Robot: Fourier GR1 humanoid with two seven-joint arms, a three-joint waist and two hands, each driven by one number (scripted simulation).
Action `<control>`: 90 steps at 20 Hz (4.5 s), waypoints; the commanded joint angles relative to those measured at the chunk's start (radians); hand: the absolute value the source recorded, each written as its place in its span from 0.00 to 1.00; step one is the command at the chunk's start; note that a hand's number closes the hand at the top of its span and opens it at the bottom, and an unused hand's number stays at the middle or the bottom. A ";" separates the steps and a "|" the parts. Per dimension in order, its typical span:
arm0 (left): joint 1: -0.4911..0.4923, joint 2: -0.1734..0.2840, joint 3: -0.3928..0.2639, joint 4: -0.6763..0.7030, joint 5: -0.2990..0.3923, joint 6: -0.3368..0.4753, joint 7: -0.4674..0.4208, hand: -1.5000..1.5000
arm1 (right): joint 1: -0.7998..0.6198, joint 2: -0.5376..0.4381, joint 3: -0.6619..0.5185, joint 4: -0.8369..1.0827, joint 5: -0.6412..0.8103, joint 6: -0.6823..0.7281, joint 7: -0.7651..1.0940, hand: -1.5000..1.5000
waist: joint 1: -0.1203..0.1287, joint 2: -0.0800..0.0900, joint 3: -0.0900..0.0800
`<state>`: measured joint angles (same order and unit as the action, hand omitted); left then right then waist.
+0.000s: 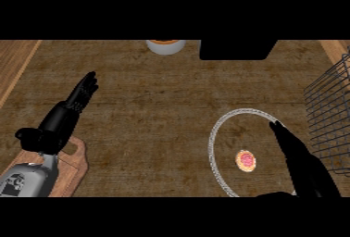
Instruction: Pick the cupcake from the placemat and place it in the basket
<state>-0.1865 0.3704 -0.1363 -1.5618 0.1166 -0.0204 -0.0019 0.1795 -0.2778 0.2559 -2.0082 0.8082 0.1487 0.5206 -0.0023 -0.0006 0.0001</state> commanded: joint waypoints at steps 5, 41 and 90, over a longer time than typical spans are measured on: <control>0.012 -0.066 0.033 0.025 -0.071 -0.038 -0.026 0.50 | -0.026 0.082 0.034 0.067 0.048 -0.046 -0.075 0.00 | 0.001 0.000 0.000; 0.017 -0.180 0.160 0.039 -0.189 -0.167 -0.048 0.50 | -0.075 0.172 0.008 0.389 0.191 -0.036 -0.099 0.00 | 0.000 0.001 0.000; 0.084 -0.178 0.222 -0.029 -0.186 -0.191 -0.017 0.50 | 0.859 -0.156 0.025 -0.624 -0.335 -0.369 -0.676 1.00 | -0.031 -0.005 -0.001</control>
<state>-0.1311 0.1840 0.0744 -1.6011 -0.0672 -0.2089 0.0050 0.9194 -0.4027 0.3440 -2.3641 0.6349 -0.2559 -0.2105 -0.0363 -0.0070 -0.0009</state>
